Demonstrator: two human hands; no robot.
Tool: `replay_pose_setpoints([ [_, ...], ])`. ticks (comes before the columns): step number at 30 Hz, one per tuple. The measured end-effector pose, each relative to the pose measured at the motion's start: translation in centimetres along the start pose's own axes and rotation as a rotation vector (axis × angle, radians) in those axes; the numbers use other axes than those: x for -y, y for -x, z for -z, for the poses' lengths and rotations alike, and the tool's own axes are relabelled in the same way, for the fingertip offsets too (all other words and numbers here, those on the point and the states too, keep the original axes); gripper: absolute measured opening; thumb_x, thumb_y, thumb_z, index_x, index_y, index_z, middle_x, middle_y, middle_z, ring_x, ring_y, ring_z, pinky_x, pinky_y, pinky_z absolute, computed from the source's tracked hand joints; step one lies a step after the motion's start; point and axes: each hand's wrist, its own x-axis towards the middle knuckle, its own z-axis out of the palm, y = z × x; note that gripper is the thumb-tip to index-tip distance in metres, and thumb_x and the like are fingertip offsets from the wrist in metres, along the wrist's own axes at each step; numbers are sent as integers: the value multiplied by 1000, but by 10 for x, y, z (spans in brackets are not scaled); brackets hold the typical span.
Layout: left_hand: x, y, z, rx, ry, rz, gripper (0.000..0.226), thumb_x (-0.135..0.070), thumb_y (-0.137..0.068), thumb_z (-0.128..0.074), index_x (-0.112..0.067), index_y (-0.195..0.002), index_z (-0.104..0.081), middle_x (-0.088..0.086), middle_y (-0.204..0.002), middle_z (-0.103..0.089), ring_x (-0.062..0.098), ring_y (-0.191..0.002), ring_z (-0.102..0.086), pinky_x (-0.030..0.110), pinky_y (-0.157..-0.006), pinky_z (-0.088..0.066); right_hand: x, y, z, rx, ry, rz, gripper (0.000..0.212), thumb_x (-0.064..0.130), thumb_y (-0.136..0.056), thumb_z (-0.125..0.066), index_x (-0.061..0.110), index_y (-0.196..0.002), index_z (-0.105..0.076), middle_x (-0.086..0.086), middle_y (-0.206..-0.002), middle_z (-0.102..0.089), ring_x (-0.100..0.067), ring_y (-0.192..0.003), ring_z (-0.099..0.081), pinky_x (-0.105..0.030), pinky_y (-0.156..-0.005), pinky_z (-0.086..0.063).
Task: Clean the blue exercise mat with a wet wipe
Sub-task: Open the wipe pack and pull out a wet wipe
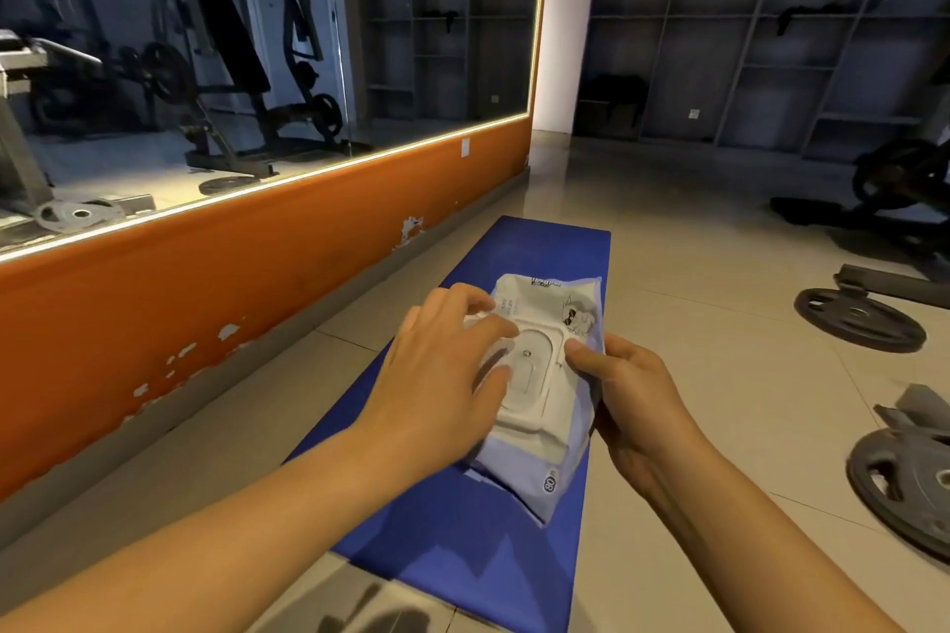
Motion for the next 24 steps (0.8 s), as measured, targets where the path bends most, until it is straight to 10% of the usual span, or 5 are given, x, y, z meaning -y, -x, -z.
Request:
replay_pose_setpoints([
  [7, -21, -10, 1, 27, -56, 11, 28, -51, -87, -72, -33, -110, -74, -11, -119, -48, 11, -110, -38, 27, -88, -27, 0, -5, 4, 15, -30, -27, 21, 21, -97, -65, 5, -110, -71, -16, -99, -77, -36, -93, -74, -51, -85, -60],
  [17, -24, -13, -12, 114, 375, 271, 12, -26, -86, -79, -33, -83, -70, -16, -100, -52, 6, -106, -48, 24, -92, -46, 0, -5, 10, 43, 122, 87, 12, 17, -93, -71, 12, -104, -73, -6, -93, -79, -26, -84, -76, -38, -73, -61],
  [24, -30, -5, -3, 72, 238, -31, 16, -20, -87, -75, -32, -82, -65, -18, -99, -52, 9, -101, -48, 25, -89, -37, 5, -13, 25, -111, 107, 114, 10, 14, -93, -70, 11, -103, -73, -8, -94, -78, -24, -83, -76, -35, -69, -60],
])
